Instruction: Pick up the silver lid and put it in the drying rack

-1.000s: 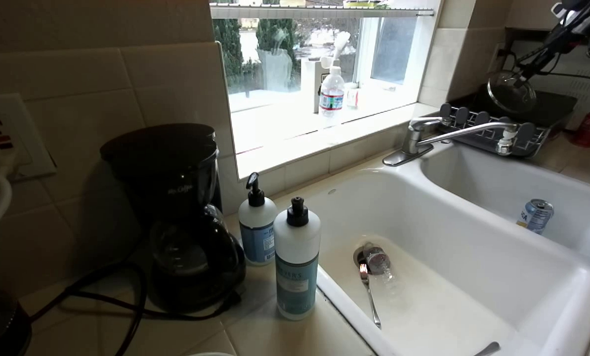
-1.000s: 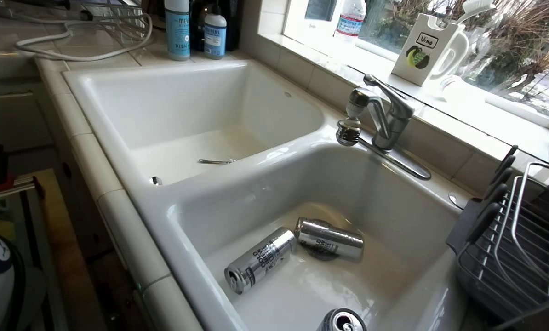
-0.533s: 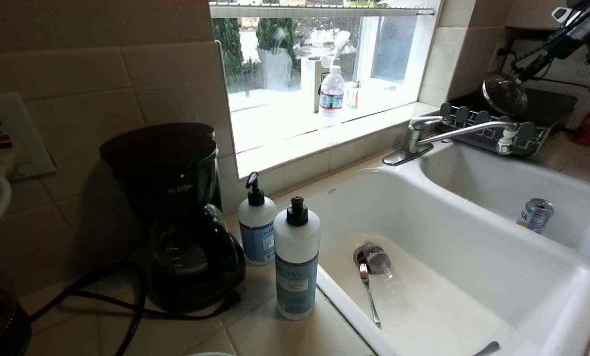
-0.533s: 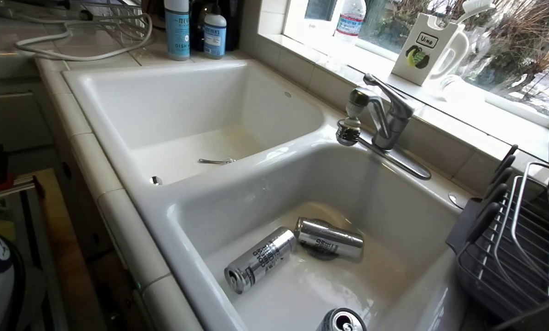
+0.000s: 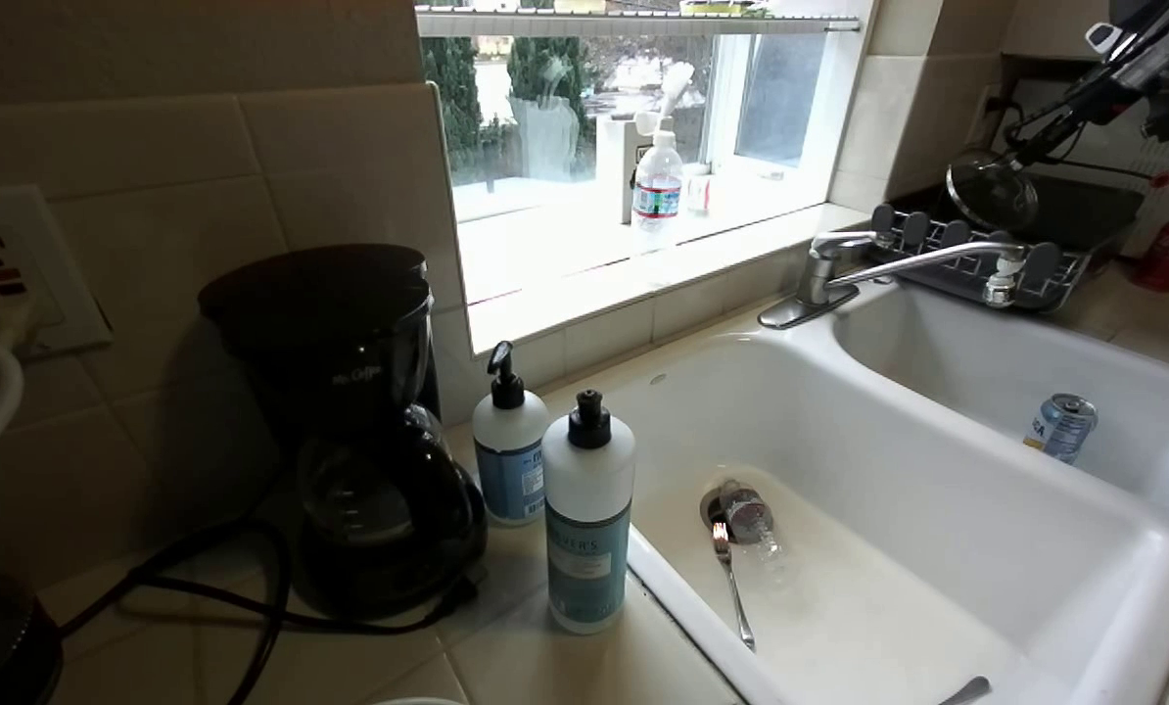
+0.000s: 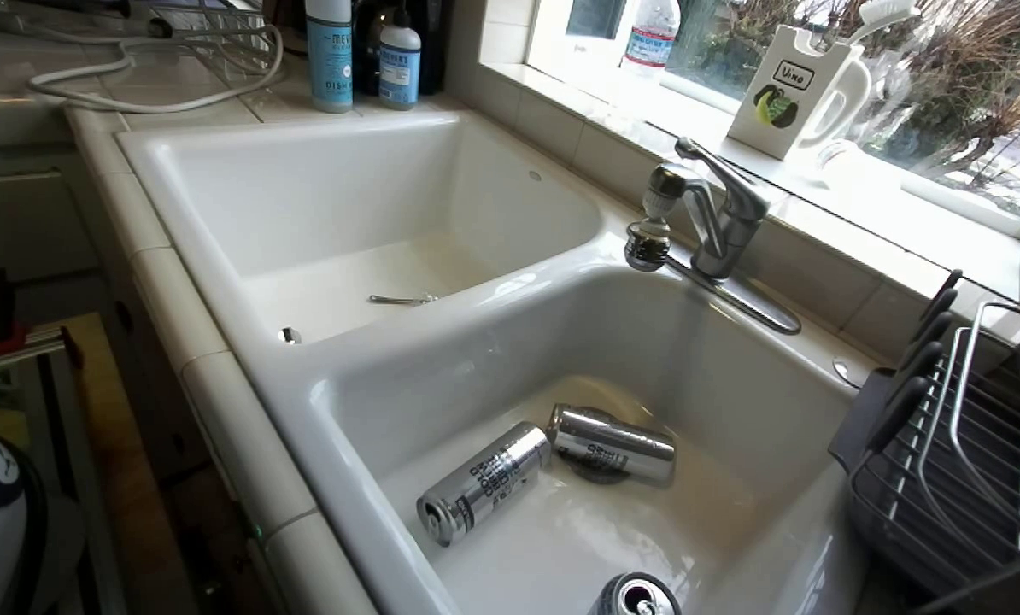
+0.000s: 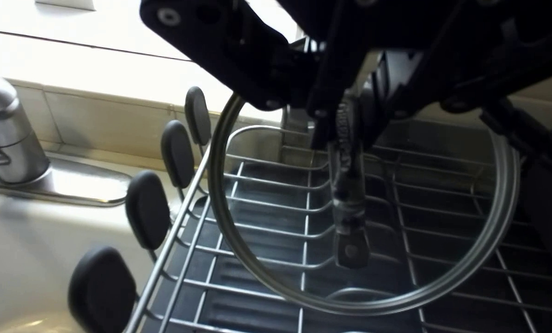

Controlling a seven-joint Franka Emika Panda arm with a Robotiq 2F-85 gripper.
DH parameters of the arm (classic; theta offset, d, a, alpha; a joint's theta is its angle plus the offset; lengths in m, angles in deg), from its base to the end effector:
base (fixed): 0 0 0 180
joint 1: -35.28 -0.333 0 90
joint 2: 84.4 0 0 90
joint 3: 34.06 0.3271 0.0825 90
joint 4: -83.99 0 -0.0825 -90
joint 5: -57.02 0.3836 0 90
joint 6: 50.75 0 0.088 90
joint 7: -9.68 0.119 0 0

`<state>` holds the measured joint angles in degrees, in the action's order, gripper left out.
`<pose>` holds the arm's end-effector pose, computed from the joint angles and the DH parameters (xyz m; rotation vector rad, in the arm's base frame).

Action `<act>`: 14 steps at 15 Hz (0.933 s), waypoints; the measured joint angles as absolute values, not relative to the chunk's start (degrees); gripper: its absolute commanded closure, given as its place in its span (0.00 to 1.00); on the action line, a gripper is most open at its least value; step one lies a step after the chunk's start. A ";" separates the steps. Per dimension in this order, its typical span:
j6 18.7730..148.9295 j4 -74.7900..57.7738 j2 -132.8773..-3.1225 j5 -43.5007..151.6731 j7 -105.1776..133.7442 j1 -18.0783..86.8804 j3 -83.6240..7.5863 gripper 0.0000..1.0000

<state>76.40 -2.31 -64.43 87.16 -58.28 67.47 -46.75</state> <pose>0.5303 -0.4665 0.5130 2.9350 0.2776 0.8127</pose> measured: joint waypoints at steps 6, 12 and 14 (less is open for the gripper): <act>87.48 -2.61 -60.95 98.65 -65.11 69.95 -42.49 0.95; 85.52 -2.66 -59.93 112.35 -82.02 73.10 -38.97 0.95; 83.28 -2.93 -59.56 114.41 -85.38 73.84 -39.15 0.95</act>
<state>83.28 -2.93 -59.56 114.41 -85.38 73.84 -39.15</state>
